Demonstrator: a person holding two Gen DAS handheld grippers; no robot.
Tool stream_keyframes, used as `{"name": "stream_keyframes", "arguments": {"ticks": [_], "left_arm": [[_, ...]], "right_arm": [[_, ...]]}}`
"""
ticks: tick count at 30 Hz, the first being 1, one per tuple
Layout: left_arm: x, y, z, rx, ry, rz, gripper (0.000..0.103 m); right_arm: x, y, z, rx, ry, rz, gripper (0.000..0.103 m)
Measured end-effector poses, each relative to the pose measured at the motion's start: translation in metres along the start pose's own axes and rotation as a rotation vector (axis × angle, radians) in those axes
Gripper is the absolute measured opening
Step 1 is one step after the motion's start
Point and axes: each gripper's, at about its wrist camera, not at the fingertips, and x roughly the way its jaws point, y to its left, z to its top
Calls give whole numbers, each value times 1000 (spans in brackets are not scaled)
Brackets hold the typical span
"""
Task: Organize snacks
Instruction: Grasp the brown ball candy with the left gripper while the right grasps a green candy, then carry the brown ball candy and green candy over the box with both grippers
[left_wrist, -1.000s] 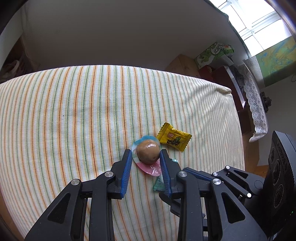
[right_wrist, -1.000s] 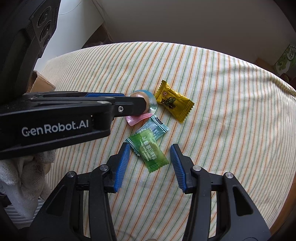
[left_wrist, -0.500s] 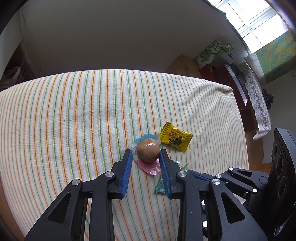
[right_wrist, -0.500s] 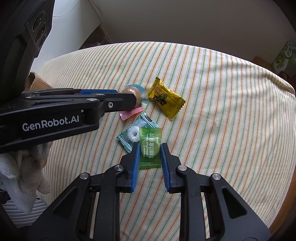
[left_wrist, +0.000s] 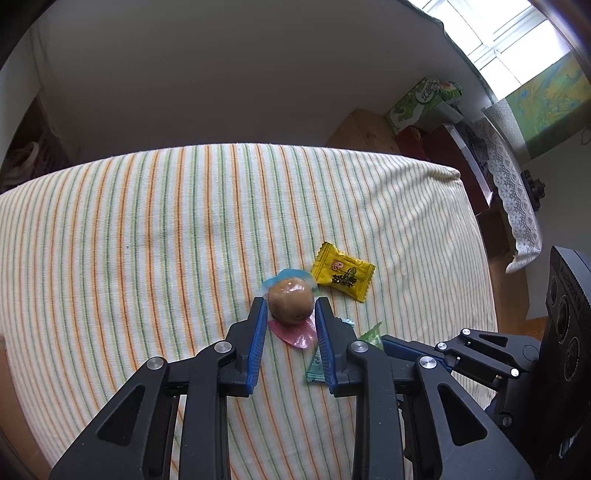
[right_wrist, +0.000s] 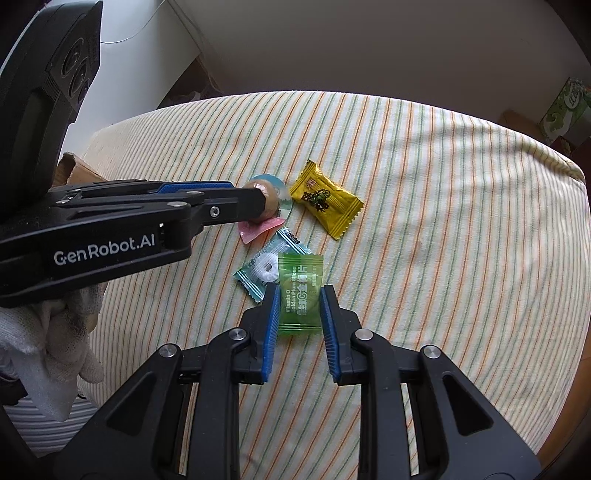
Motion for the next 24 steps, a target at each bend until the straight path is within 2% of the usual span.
{"name": "stream_keyframes", "arguments": {"ticks": [3, 10, 24], "left_arm": [[4, -6, 2, 20, 4, 39, 25], [8, -8, 10, 36, -24, 69, 26], [-17, -3, 0, 23, -68, 58, 25]], "right_arm": [[1, 2, 3, 6, -2, 5, 23], [-1, 1, 2, 13, -4, 0, 23], [-19, 6, -4, 17, -23, -19, 23]]}}
